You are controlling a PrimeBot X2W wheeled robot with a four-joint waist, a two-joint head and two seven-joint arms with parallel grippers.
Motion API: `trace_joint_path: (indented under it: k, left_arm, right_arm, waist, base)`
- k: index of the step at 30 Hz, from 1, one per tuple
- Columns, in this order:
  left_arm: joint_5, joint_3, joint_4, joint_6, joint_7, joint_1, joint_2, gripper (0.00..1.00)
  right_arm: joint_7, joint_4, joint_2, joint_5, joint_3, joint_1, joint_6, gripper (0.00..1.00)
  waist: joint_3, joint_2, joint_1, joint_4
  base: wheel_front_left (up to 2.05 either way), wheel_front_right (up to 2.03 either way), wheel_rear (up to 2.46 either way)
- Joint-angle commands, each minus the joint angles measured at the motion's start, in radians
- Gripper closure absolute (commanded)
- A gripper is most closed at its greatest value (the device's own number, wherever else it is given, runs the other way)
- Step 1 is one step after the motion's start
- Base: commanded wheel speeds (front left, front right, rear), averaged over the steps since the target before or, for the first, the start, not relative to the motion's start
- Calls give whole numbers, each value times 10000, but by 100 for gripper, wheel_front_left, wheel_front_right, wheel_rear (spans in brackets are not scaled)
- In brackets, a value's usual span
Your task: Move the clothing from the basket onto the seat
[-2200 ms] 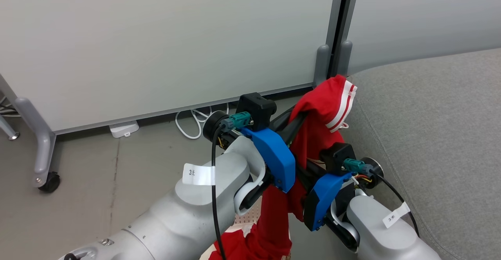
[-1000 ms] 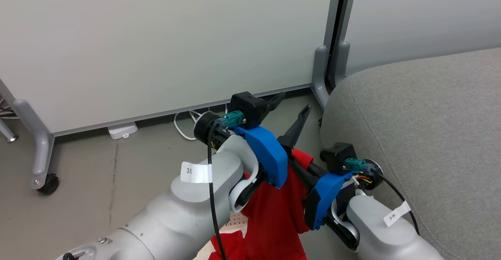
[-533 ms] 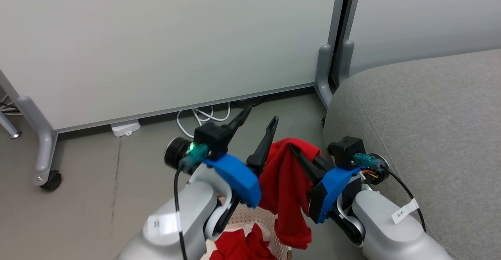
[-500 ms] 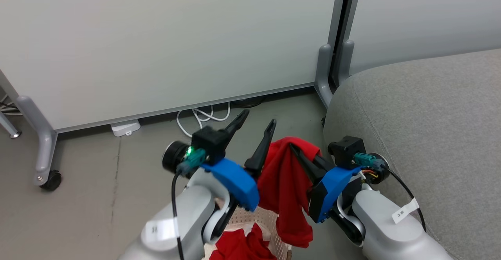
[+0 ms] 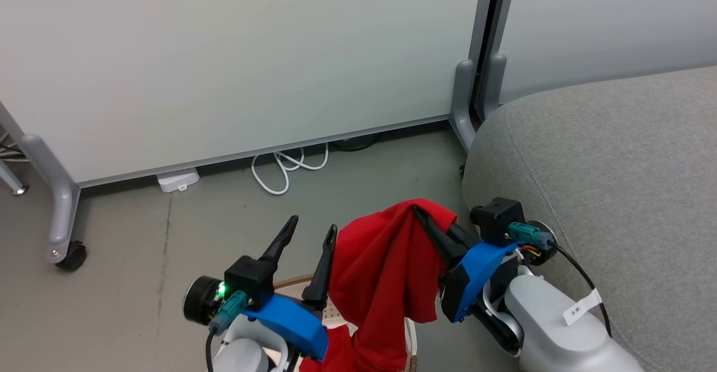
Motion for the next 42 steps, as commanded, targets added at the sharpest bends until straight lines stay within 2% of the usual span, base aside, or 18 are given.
trace_joint_path:
  k: [1,8,21,28,42]
  left_arm:
    - [224,245,-37,-115,-47,272,-29,0]
    - [931,1074,-13,-458,-47,866,-215,0]
    - [1653,1865,16,-910,-47,1114,-609,0]
    - [1865,1993,148,-1079,-46,1110,-761,0]
    - [2032,2056,235,-1224,-48,939,-884,0]
  right_arm:
    - [-53,-62,-57,-69,-48,147,1,100]
    - [-53,-83,-92,-205,-114,155,1,100]
    - [-54,-114,-127,-261,-227,277,1,100]
    - [-26,-238,-161,-355,-265,189,1,100]
    - [112,-505,-105,-492,-152,283,1,100]
  waist:
    - [11,0,0,-7]
    - [86,0,0,-17]
    - [103,0,0,-192]
    - [136,0,0,-807]
    - [409,0,0,-2577]
  base:
    - [0,0,0]
    - [0,0,0]
    - [0,0,0]
    - [0,0,0]
    - [0,0,0]
